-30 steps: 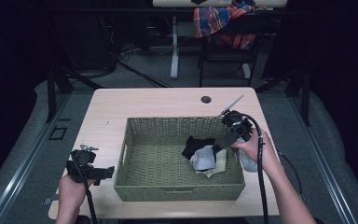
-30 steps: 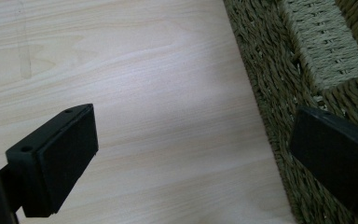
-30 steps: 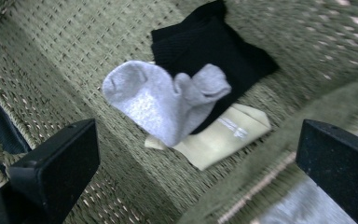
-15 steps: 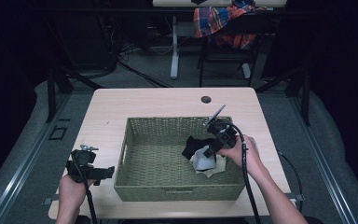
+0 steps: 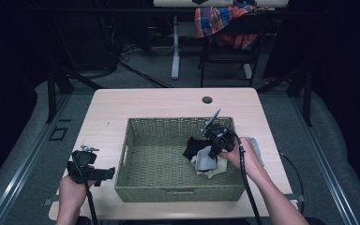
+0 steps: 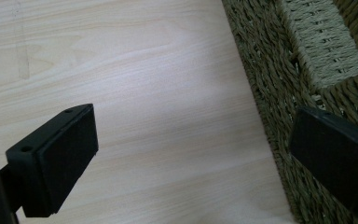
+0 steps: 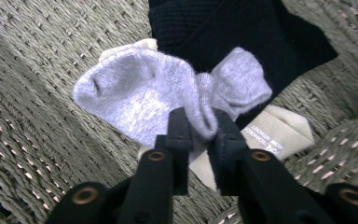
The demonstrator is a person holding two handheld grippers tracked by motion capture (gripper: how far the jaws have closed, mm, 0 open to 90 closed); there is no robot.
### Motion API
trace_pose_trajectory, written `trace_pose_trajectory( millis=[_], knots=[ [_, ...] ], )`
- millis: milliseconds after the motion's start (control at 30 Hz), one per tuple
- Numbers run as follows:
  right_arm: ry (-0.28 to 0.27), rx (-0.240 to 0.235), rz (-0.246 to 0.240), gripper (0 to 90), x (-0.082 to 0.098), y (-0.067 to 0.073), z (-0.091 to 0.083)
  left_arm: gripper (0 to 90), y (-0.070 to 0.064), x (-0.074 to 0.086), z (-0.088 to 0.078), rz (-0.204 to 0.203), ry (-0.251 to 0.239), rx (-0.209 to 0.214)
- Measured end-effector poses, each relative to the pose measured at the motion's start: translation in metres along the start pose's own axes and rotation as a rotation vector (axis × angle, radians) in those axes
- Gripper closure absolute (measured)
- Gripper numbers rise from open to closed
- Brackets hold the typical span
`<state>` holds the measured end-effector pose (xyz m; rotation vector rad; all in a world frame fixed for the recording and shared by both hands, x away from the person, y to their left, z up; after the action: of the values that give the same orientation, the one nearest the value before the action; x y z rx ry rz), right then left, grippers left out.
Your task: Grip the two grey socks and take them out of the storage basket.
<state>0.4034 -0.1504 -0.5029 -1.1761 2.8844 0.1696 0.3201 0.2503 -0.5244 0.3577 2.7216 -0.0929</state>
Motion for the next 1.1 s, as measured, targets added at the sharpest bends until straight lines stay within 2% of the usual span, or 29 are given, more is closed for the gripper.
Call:
trace_pose_trajectory(
  millis=[100,200,367,500,1100],
  knots=[
    [-0.011,0.006,-0.002,83.0,0.001,0.0,-0.006,1.6,0.0,0.0,0.0,0.0,0.0,0.0],
    [-0.053,0.009,-0.007,83.1,0.004,0.001,-0.017,1.6,0.0,0.0,0.0,0.0,0.0,0.0],
    [-0.087,0.009,-0.01,83.2,0.006,0.002,-0.03,1.6,-0.001,0.0,0.001,0.002,0.001,-0.001],
    [-0.136,0.018,-0.01,83.1,0.01,0.002,-0.045,1.6,0.0,0.0,0.0,0.001,0.002,0.0],
    [-0.233,0.034,-0.013,83.1,0.022,0.001,-0.081,1.6,-0.001,0.0,0.001,0.001,0.001,0.001]
  ],
)
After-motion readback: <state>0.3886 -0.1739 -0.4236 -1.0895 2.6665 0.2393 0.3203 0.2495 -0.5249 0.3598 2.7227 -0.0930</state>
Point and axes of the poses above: each handheld gripper's, and its own axes: z roughly forward along the jaws, x roughly out of its underside, y roughly to its left, the point moved 3 cm from there along z, roughly forward along the jaws, and after that the axes turned 8 degrees about y, right-handed, at the moved point
